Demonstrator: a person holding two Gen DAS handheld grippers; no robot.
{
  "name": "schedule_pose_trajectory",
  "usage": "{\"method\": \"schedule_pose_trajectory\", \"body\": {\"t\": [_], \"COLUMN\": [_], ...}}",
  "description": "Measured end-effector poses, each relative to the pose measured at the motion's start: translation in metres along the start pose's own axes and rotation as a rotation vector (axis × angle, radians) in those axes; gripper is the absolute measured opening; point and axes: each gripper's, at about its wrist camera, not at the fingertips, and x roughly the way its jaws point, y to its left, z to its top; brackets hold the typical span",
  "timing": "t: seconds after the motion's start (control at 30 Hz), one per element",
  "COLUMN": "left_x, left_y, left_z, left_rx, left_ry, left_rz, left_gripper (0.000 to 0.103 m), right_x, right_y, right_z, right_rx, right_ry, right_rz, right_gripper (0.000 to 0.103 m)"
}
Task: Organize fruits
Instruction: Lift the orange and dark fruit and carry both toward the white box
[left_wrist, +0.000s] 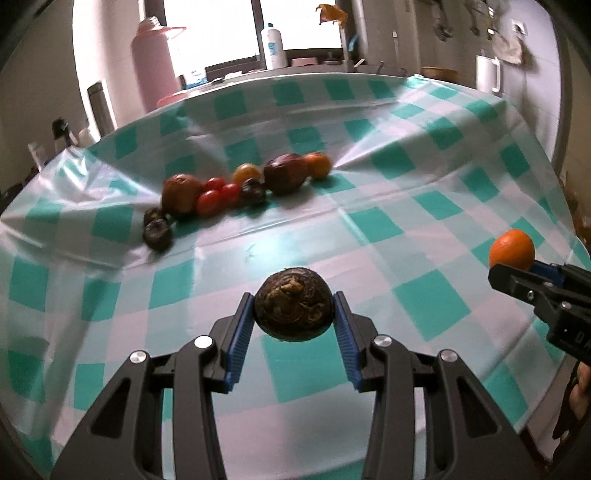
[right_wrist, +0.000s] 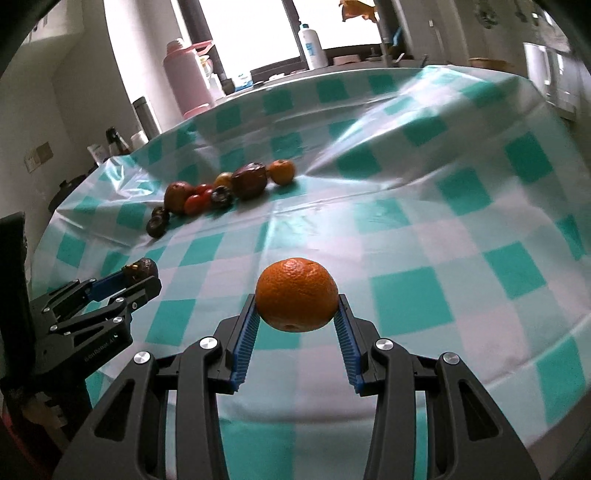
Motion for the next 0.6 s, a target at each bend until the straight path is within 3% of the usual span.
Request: {"method": "schedule_pose_trajectory", "body": {"t": [0.37,0.6], "left_x": [-0.021,-0.029], "left_y": [-0.068,-0.119], "left_z": [0.006,0.006], "left_rx": [0.142,0.260], "left_ry": [-0.019,-0.015], "left_rz": [-0.025,-0.073], "left_gripper": [0.043,0.043], "right_x": [-0.050,-0.088], "right_y": [-0.056,-0.110], "right_z": [-0.022,-0.047], "right_rx": [0.073,0.155], "right_ry": [-0.072,-0.118], "right_rz": [-0.030,-0.100], "right_gripper": [0.041,0.041]}}
